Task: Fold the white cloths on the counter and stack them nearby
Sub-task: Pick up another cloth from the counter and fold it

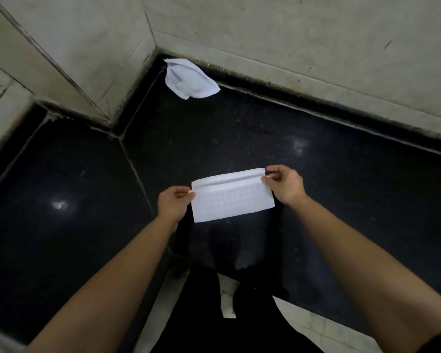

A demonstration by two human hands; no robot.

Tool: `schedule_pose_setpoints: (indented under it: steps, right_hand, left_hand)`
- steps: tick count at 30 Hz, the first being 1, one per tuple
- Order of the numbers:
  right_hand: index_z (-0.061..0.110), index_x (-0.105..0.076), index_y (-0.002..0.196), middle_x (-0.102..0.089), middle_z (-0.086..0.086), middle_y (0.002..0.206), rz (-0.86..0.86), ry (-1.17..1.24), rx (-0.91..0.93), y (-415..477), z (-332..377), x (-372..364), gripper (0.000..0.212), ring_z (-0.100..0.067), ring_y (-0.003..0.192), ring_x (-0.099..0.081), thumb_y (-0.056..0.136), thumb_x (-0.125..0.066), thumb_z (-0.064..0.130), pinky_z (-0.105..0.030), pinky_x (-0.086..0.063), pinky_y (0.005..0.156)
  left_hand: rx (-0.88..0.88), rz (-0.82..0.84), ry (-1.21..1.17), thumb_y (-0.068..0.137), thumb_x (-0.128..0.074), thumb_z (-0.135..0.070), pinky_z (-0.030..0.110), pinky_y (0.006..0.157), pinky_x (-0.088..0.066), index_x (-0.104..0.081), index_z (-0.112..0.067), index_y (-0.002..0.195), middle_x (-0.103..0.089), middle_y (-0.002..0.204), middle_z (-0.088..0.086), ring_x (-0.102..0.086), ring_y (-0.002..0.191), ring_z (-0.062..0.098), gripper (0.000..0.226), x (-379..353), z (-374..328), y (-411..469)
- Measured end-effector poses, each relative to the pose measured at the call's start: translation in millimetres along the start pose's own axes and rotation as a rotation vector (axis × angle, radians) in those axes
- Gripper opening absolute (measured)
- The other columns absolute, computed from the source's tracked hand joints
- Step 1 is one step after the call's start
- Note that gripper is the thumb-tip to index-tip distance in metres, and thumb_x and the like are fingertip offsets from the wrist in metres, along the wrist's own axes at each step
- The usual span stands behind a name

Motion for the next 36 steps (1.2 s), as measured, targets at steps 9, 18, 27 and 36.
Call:
schedule_pose_setpoints:
  steps: [9,18,27,36]
  right_hand:
    - [0.024,-0.064,0.123,-0.063,0.012,0.088,-0.042,-0.031,-0.085,39.7,4.2,-10.3,0.033,-0.01,0.092,-0.059,0.09,-0.071,0.026,-0.02,-0.041,0.08]
    - [0.021,-0.052,0.138,-0.055,-0.005,0.126,-0.073,-0.25,0.031,28.3,11.6,-16.4,0.042,-0.023,0.107,-0.061,0.097,-0.06,0.028,-0.038,-0.051,0.096]
    - [0.018,-0.015,0.159,0.002,-0.016,0.166,0.082,-0.837,0.562,-16.4,26.0,-74.4,0.059,-0.035,0.153,-0.002,0.107,-0.028,0.043,-0.052,-0.011,0.122]
    - [0.017,-0.002,0.16,0.006,-0.018,0.166,0.113,-0.92,0.534,-13.3,-7.9,-85.7,0.078,-0.033,0.154,0.005,0.1,-0.017,0.065,-0.052,-0.003,0.124]
  left_hand:
    - [-0.103,-0.092,0.129,0.085,-0.075,-0.017,0.024,0.084,-0.047,-0.074,-0.016,0.101,-0.068,0.089,-0.005,-0.062,0.084,0.01,0.016,-9.9,-17.7,37.6]
    - [-0.267,-0.083,0.39,0.091,-0.066,-0.02,0.03,0.081,-0.048,-0.068,-0.013,0.106,-0.065,0.1,0.007,-0.06,0.087,0.019,0.017,-15.4,-22.8,30.7]
    - [-0.84,-0.036,1.046,0.101,-0.043,-0.041,0.056,0.11,-0.029,-0.034,-0.015,0.15,-0.021,0.159,0.022,-0.022,0.146,0.037,0.057,-55.3,-27.6,-9.3]
    - [-0.798,0.108,1.206,0.1,-0.015,-0.06,0.061,0.118,-0.012,-0.008,-0.022,0.158,-0.003,0.164,0.018,-0.004,0.151,0.034,0.069,-64.1,15.7,3.4]
Point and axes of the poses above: each hand's wrist, its own y-axis towards the middle knuckle, its own x-axis out of the back of the hand, z = x × y, the point moved 5 cm from there along y, towards the middle knuckle
